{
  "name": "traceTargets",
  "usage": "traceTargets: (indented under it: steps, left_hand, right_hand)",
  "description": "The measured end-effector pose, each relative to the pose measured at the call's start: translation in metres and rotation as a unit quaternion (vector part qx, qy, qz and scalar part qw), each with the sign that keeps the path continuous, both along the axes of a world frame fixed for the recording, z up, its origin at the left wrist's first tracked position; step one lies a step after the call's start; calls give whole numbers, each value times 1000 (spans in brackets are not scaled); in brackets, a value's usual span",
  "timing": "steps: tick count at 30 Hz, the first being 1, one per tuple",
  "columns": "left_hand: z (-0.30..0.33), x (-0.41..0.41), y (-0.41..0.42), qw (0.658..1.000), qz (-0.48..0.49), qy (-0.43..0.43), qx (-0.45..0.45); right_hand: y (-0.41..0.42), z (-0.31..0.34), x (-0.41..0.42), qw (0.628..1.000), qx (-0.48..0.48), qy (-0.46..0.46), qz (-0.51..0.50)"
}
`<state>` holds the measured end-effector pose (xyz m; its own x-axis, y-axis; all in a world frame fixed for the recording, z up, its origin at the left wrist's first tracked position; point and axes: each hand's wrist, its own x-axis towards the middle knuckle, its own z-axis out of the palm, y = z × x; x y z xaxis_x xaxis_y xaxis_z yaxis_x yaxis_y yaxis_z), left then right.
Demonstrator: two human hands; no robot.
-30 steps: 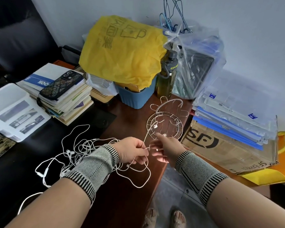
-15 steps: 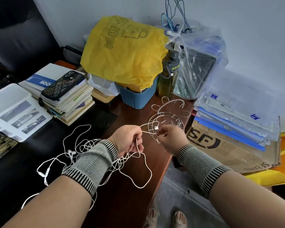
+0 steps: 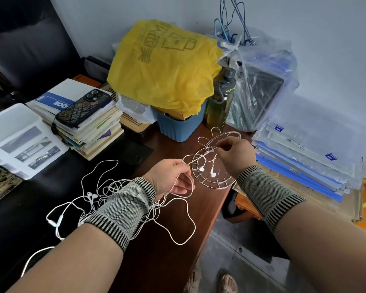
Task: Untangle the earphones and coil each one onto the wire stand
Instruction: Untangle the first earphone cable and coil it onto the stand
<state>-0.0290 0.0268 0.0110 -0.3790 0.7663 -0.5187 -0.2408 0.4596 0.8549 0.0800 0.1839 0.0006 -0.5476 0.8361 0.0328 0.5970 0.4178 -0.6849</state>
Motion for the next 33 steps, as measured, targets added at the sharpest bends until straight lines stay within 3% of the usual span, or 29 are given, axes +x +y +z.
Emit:
traceTargets:
  steps: [6, 13, 20, 22, 26, 29, 33]
  left_hand:
    - [3, 1, 1, 1000, -4, -3, -9]
    - [-5, -7, -16, 999, -20, -2, -42]
    - [-21, -7, -34, 995, -72, 28, -71]
    - [-22, -7, -37, 993, -79, 37, -75]
    - [-25, -7, -43, 994, -76, 22, -81]
    - [-27, -3, -48, 991, -98, 16, -91]
    - [-27, -3, -55, 991, -89, 34, -99]
  right_hand:
    - [3, 2, -7, 1000, -7, 6, 15]
    - [-12, -2, 6, 980, -164, 8, 112]
    - [-46, -21, 24, 971, -235, 24, 35]
    - [-59, -26, 23, 948, -317, 32, 21]
    - [-82, -29, 11, 862, -504, 60, -6]
    - [-92, -29, -3, 822, -563, 86, -25]
    - [-98, -28, -16, 805, -584, 98, -26]
